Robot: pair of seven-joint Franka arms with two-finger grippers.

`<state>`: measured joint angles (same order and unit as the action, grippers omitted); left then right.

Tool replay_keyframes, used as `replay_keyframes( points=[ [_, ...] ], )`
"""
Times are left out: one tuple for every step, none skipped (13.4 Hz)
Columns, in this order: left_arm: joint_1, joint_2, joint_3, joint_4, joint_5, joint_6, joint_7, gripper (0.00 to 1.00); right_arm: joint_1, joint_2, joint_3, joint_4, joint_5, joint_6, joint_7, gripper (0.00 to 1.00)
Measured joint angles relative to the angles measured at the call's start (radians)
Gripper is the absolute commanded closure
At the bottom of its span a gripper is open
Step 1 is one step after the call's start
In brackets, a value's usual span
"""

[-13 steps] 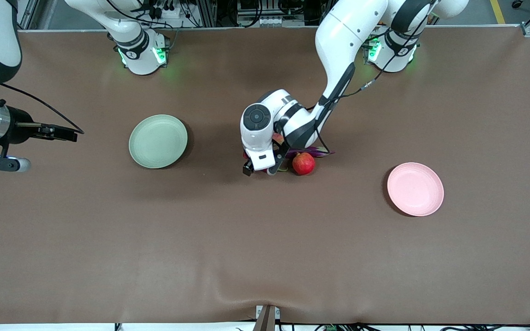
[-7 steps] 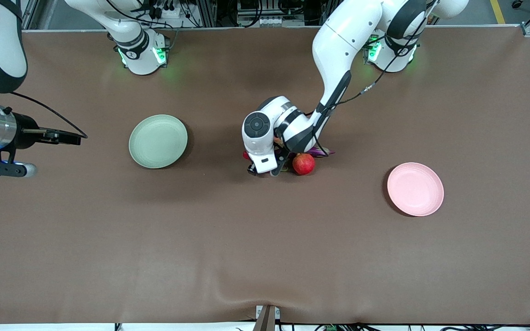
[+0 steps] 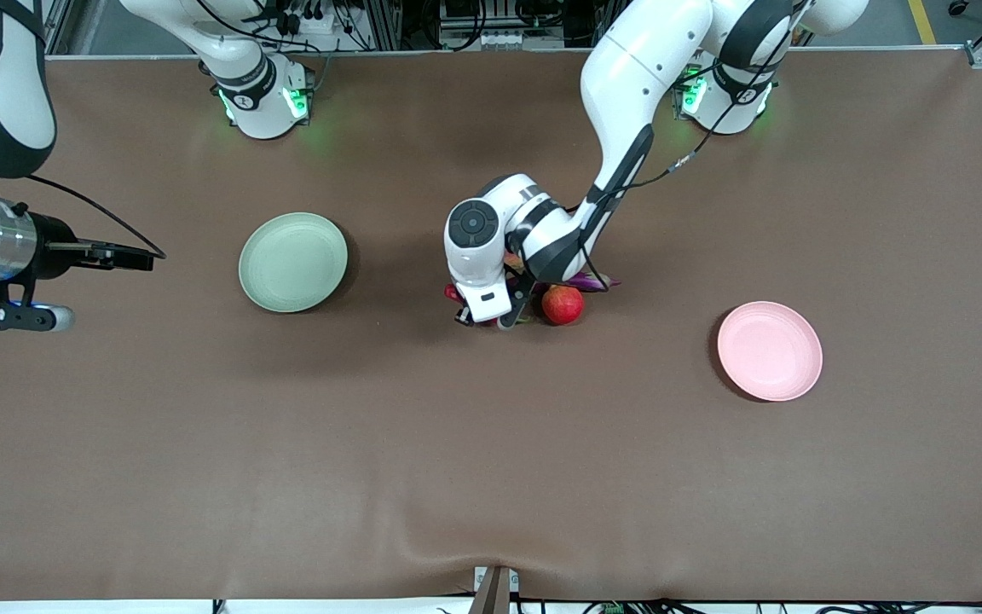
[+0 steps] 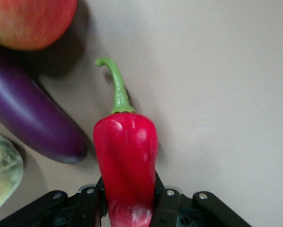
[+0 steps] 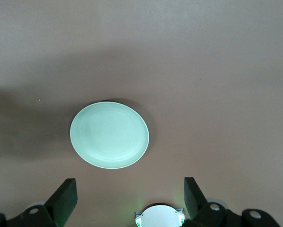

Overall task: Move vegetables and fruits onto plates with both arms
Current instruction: 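Carry the pepper to the pink plate while the right gripper reaches the peach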

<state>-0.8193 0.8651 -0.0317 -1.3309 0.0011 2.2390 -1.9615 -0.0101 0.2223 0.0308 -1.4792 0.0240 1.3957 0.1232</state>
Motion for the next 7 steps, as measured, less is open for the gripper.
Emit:
replay_keyframes(
  points=[
    [0.001, -0.025, 0.018, 0.006, 0.000, 0.000, 0.000, 1.00, 0.004, 0.000, 0.001, 0.000, 0.001, 0.000, 0.000, 0.00],
    [0.002, -0.056, 0.037, 0.012, 0.000, 0.001, 0.000, 1.00, 0.008, 0.000, 0.002, 0.000, 0.002, -0.001, 0.000, 0.00],
    [0.002, -0.096, 0.065, 0.020, 0.002, 0.000, 0.000, 1.00, 0.014, 0.000, 0.005, 0.000, 0.009, -0.002, 0.004, 0.00],
    [0.002, -0.143, 0.100, 0.025, 0.016, -0.001, 0.000, 1.00, 0.025, 0.000, 0.007, 0.000, 0.027, -0.003, 0.020, 0.00],
    [0.004, -0.191, 0.138, 0.025, 0.041, -0.005, 0.000, 1.00, 0.039, 0.001, 0.008, 0.000, 0.058, -0.003, 0.057, 0.00],
    [0.010, -0.232, 0.178, 0.021, 0.073, -0.015, 0.000, 1.00, 0.053, 0.002, 0.009, 0.000, 0.099, -0.003, 0.108, 0.00],
    [0.021, -0.257, 0.224, 0.014, 0.100, -0.030, 0.000, 1.00, 0.067, 0.006, 0.011, 0.000, 0.136, -0.003, 0.155, 0.00]
  ],
)
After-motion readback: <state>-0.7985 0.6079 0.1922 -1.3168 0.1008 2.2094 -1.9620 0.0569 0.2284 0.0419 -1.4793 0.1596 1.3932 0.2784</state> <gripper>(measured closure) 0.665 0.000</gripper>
